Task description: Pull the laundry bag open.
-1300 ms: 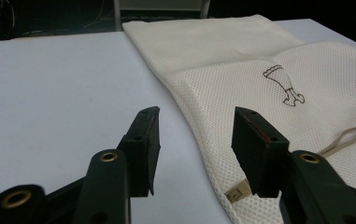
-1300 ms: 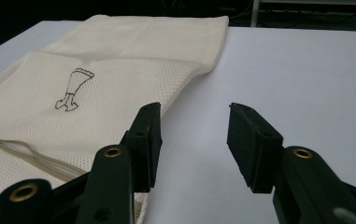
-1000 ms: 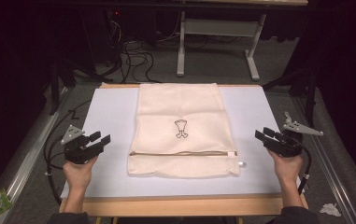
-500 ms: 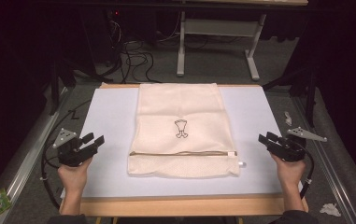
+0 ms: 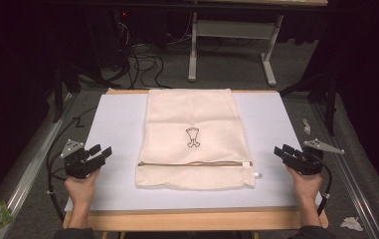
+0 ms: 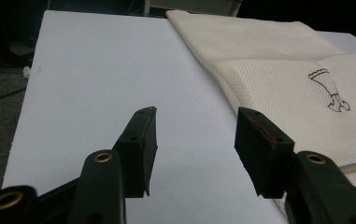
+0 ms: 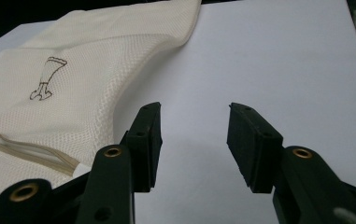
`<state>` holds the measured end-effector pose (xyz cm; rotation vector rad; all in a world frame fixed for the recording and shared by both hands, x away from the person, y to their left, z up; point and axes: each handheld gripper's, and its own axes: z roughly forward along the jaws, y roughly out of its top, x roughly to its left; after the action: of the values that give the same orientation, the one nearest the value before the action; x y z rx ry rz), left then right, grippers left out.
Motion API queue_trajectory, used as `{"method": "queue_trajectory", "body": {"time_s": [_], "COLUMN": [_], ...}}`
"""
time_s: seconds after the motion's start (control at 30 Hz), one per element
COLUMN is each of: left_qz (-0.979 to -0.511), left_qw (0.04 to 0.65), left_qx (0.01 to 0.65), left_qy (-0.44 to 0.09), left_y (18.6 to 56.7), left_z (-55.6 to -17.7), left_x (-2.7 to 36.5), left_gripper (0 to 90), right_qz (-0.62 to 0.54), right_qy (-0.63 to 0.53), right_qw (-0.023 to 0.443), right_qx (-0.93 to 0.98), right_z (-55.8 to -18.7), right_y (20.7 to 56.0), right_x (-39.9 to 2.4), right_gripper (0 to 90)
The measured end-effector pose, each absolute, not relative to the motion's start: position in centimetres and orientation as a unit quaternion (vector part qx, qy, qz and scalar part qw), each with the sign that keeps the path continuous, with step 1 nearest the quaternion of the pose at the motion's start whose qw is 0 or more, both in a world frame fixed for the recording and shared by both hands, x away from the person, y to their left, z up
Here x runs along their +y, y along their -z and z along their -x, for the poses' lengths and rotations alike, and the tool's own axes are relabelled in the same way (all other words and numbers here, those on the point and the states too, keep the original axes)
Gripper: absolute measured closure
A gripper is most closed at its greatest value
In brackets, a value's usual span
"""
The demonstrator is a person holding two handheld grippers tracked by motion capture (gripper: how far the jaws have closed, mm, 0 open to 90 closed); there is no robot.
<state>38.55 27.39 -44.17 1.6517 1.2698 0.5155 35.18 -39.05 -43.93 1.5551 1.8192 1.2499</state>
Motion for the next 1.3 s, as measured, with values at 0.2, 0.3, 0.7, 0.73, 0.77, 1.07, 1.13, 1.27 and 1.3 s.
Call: {"method": "queue_trajectory", "body": {"time_s": [0.2,0.3,0.7,0.73,0.77,1.07,1.13,1.27,1.3], "left_qz": [-0.675,-0.675,-0.683,-0.685,-0.686,-0.686,-0.687,-0.686,-0.687], "left_qw": [0.475,0.472,0.458,0.455,0.454,0.443,0.442,0.439,0.436], "left_qx": [0.523,0.527,0.527,0.526,0.526,0.534,0.534,0.538,0.538], "left_qy": [-0.212,-0.209,-0.214,-0.216,-0.216,-0.218,-0.218,-0.220,-0.220], "left_y": [44.6,44.9,45.9,45.9,46.0,46.8,47.0,47.3,47.3], "left_z": [-38.8,-39.2,-40.2,-40.2,-40.3,-40.9,-40.9,-41.1,-41.2], "left_x": [27.2,27.0,26.0,26.0,26.0,26.0,26.1,26.0,26.0], "left_gripper": [48.9,48.8,48.4,48.4,48.4,48.2,48.1,48.1,48.1], "right_qz": [-0.570,-0.573,-0.579,-0.578,-0.580,-0.580,-0.580,-0.582,-0.582], "right_qy": [-0.442,-0.440,-0.421,-0.420,-0.418,-0.407,-0.402,-0.399,-0.397], "right_qw": [0.212,0.210,0.214,0.215,0.214,0.219,0.221,0.223,0.224], "right_qx": [0.660,0.659,0.664,0.666,0.666,0.670,0.673,0.673,0.673], "right_z": [-35.4,-35.5,-36.1,-36.2,-36.2,-36.7,-36.9,-37.0,-37.1], "right_y": [44.7,44.9,45.8,45.8,45.9,46.3,46.4,46.5,46.5], "right_x": [-39.1,-39.0,-38.7,-38.7,-38.6,-38.2,-38.0,-37.9,-37.9], "right_gripper": [55.7,55.6,56.0,56.0,56.0,56.1,56.2,56.2,56.2]}}
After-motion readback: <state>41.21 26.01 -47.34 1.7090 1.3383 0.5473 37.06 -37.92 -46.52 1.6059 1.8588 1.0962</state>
